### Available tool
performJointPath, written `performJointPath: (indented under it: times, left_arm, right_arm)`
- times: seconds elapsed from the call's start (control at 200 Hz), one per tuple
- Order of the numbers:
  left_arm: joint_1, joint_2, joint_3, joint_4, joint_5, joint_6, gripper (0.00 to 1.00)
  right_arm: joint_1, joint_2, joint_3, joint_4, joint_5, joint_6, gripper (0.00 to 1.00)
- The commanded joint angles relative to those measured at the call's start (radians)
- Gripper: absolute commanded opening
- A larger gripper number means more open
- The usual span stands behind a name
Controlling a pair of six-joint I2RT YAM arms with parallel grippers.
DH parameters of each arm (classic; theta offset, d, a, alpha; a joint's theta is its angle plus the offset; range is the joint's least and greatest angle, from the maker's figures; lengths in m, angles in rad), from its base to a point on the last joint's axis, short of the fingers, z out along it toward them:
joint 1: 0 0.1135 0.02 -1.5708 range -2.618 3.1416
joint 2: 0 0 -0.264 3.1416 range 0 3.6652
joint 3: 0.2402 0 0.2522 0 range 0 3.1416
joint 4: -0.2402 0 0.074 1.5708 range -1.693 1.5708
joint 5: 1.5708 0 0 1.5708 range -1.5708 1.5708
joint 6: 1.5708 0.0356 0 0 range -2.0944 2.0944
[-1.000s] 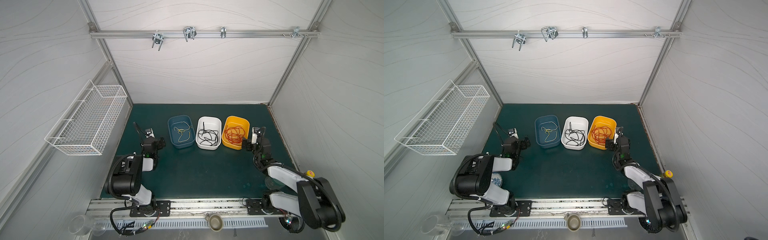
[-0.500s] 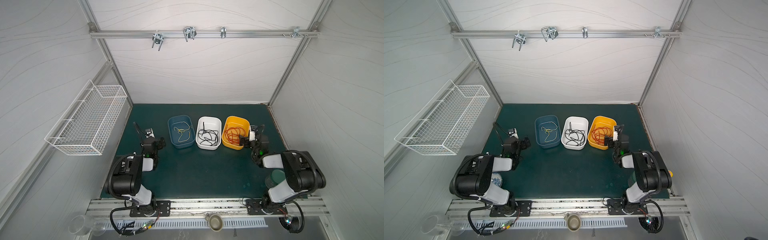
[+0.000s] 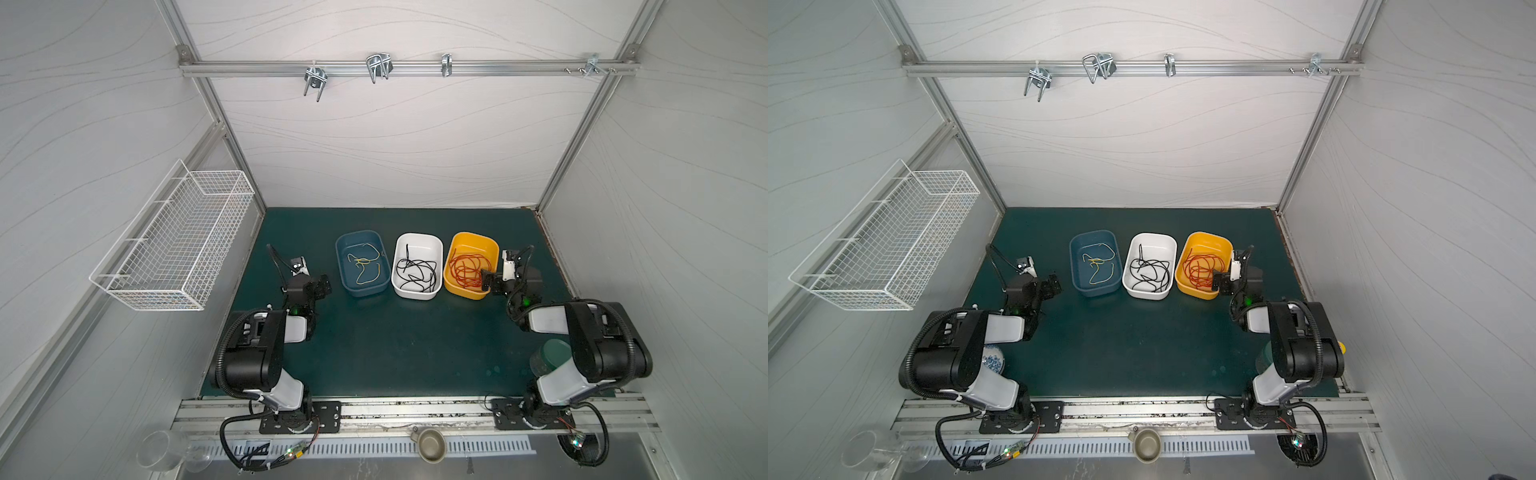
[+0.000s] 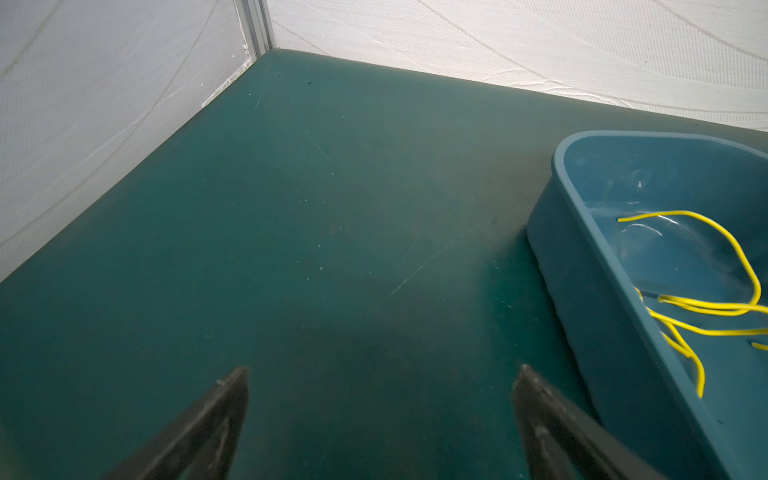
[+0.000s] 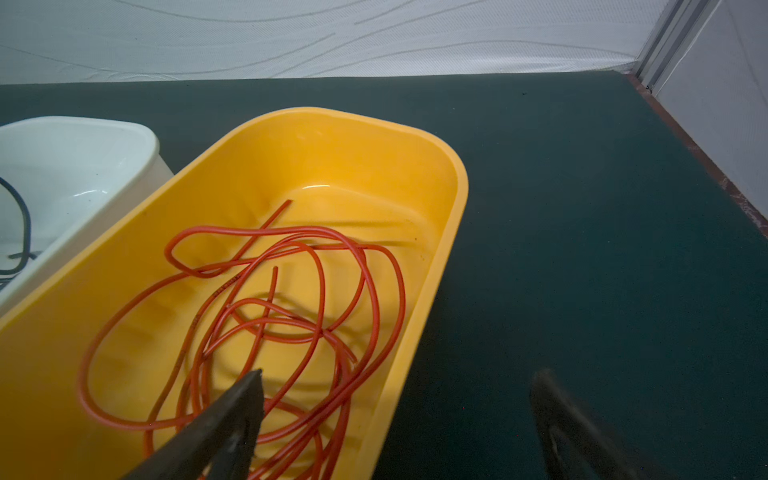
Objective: Untangle the cables
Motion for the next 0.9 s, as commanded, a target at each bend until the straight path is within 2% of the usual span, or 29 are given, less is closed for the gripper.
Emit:
performJointPath:
  times: [0.0, 0.895]
  left_arm:
    - [0.000, -0.001, 0.023, 0.056, 0.000, 0.004, 1.00]
    - [-0.001, -0.001, 0.023, 0.056, -0.001, 0.004, 1.00]
  right_arm:
    - [0.005, 0.003, 0.015, -0.009, -0.015, -0.020, 0.99]
    - [-0.002, 0.007, 0.017, -0.010, -0.028, -0.016, 0.99]
